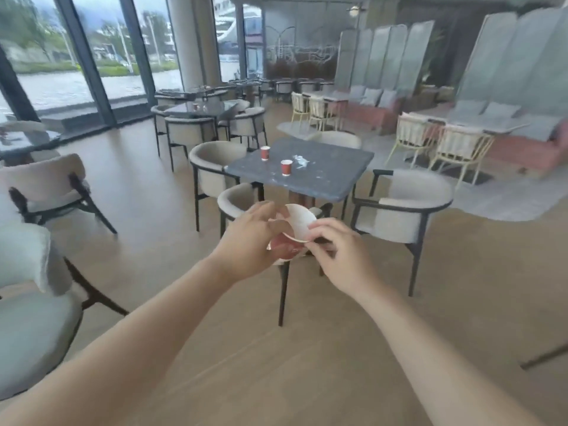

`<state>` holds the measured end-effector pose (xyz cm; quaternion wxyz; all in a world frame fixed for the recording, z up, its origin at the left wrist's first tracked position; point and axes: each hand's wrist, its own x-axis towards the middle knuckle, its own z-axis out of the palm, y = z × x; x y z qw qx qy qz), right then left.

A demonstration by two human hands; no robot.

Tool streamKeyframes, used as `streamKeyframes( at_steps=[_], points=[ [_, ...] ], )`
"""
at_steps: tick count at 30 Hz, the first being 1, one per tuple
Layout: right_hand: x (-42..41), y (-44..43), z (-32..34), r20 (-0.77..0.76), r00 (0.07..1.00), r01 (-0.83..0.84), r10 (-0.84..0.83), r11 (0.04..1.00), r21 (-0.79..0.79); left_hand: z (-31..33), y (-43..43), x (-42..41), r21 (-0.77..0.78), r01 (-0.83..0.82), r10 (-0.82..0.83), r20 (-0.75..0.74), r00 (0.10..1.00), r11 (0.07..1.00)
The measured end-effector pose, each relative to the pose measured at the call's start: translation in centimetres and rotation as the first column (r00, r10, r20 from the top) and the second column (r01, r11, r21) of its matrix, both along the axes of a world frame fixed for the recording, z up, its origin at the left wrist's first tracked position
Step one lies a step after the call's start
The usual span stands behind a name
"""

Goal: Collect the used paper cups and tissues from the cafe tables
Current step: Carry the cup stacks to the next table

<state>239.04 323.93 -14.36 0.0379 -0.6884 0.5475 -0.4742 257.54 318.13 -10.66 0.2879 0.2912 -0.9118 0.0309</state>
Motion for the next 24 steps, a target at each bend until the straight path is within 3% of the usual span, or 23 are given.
streamKeyframes(
  at_steps=[6, 10, 24],
  points=[
    [-9.2, -5.5, -1.0, 0.022, 0.975, 0.220, -0.221, 0.975, 0.026, -1.1, -9.2, -10.4, 0.046, 0.209, -0.208, -0.025, 0.978, 0.977],
    [-14.5, -9.9, -2.0, 0.032, 0.967, 0.249, -0.252, 0.966, 0.072, -2.6, -14.8, -16.1, 0.074, 0.274, -0.272, -0.034, 0.962, 0.959],
    [-34.4, -31.4, -6.5, -0.004, 0.976, 0.212, -0.219, 0.942, 0.260, -8.9, -35.3, -35.6, 0.168, 0.224, -0.222, -0.028, 0.975, 0.960]
  ],
)
